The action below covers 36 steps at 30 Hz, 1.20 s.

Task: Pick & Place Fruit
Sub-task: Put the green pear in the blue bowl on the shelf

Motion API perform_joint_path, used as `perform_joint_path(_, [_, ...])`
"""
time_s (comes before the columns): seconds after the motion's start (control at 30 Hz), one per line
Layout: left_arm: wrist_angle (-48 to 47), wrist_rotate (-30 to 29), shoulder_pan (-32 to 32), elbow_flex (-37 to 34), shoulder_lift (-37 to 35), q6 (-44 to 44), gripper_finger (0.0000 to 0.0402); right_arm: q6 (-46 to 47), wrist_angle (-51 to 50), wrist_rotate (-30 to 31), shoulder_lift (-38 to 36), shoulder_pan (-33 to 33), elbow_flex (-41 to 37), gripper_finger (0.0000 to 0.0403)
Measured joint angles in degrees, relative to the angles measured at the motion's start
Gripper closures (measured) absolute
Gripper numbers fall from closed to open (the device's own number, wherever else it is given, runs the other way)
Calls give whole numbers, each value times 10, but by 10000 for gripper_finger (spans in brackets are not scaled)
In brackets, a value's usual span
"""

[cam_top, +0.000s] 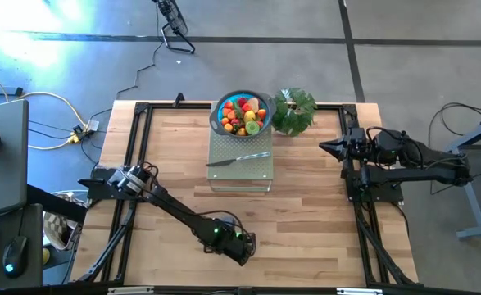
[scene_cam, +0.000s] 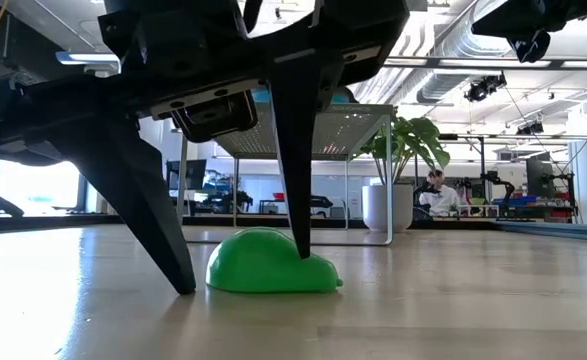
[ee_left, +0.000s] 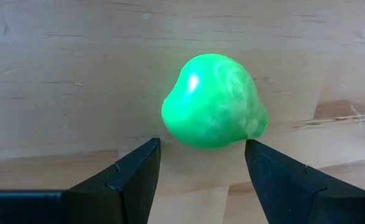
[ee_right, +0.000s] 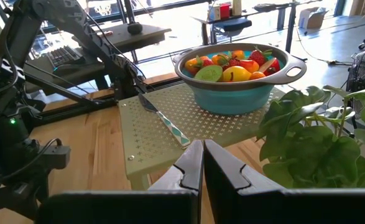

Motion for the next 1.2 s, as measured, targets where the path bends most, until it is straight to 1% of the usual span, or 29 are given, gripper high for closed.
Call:
perform_joint_path(0.3, [-1,1,4,0,0,-1,171,0,0,0,0,0,0,395])
perform_joint_path(0.5, [-4,3,10,0,0,18,167,0,0,0,0,0,0,395])
perform_joint_path(0.6, [0,4,11,0,0,20,143,0,0,0,0,0,0,395])
perform_joint_path(0.8, [6,-1,11,1,0,20,73,0,0,0,0,0,0,395])
perform_joint_path(0.9, [7,-2,11,1,0,19,47,0,0,0,0,0,0,395])
perform_joint_path(1.0, [8,-2,11,1,0,19,38,0,0,0,0,0,0,395])
perform_joint_path(1.2, [17,-4,11,0,0,13,37,0,0,0,0,0,0,395])
